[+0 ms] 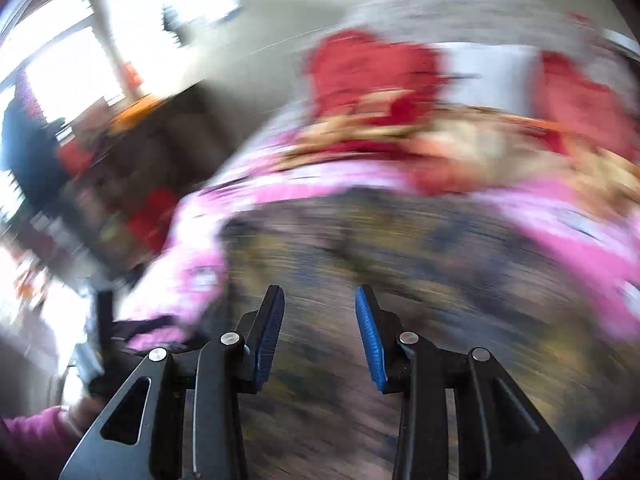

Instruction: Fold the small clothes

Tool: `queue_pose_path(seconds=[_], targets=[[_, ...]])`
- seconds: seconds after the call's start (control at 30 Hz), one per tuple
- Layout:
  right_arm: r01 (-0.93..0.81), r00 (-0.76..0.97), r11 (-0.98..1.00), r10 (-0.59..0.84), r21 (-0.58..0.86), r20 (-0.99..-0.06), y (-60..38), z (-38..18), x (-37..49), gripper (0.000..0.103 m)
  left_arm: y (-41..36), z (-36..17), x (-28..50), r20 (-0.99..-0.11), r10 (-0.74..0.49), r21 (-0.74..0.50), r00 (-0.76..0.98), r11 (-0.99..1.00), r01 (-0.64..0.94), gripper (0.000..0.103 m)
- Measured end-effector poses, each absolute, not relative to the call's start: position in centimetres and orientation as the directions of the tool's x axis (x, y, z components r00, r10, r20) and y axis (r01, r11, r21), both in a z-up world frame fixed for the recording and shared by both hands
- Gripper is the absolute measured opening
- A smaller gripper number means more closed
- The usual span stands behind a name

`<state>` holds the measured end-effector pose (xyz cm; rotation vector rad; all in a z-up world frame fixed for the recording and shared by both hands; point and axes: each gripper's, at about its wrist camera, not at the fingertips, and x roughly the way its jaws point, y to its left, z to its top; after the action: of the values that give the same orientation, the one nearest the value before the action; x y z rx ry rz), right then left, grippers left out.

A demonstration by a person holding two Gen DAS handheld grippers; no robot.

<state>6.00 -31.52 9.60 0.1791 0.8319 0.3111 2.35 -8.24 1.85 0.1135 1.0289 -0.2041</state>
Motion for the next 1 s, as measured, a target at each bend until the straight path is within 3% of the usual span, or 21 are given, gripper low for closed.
queue_pose_path(seconds=[0.17, 0.3, 0.33, 0.37, 0.57, 0.67, 0.73, 0.83, 1.0], targets=[[-0.342, 0.506, 0.915, 0.37, 0.213, -0.779, -23.3, 6.2, 14.3, 0.032, -7.1, 1.7, 2.1, -0.847, -0.164, -0.059, 0.506, 0.975, 0.216, 0.077], [-0.352, 0.384, 0.923, 0.293, 0.155, -0.876, -20.7, 2.0, 18.4, 0.031, -6.2, 1.8, 2.3, -0.826, -0.225, -0.112, 0.516, 0.964, 0.241, 0.077], [-0.332, 0.391, 0.939, 0.227, 0.094, -0.892, -20.3, 1.3, 18.7, 0.012, -5.8, 1.9, 2.3, -0.819, -0.252, -0.139, 0.516, 0.959, 0.248, 0.077], [-0.307, 0.41, 0.95, 0.193, 0.064, -0.891, -20.4, 1.0, 19.0, 0.0, -5.4, 2.0, 2.4, -0.814, -0.275, -0.163, 0.512, 0.954, 0.253, 0.077], [-0.319, 0.414, 0.871, 0.483, 0.373, -0.772, -20.7, 2.9, 19.6, 0.0, -3.1, 5.0, 1.9, -0.768, -0.251, -0.126, 0.589, 0.961, 0.244, 0.077], [-0.279, 0.395, 0.877, 0.476, 0.391, -0.786, -19.3, 0.7, 21.1, 0.0, -2.9, 6.4, 2.0, -0.757, -0.248, -0.122, 0.604, 0.962, 0.243, 0.077], [-0.238, 0.378, 0.873, 0.488, 0.426, -0.787, -19.2, -0.4, 21.9, 0.005, -3.4, 6.8, 2.1, -0.756, -0.245, -0.109, 0.606, 0.961, 0.253, 0.077], [-0.229, 0.395, 0.82, 0.57, 0.524, -0.72, -20.9, 0.9, 19.3, 0.032, -4.6, 6.5, 2.7, -0.774, -0.223, -0.075, 0.593, 0.962, 0.263, 0.077], [-0.246, 0.506, 0.87, 0.492, 0.428, -0.709, -25.6, 4.4, 12.1, 0.032, -6.0, 5.9, 2.7, -0.788, -0.197, -0.055, 0.584, 0.966, 0.252, 0.077]])
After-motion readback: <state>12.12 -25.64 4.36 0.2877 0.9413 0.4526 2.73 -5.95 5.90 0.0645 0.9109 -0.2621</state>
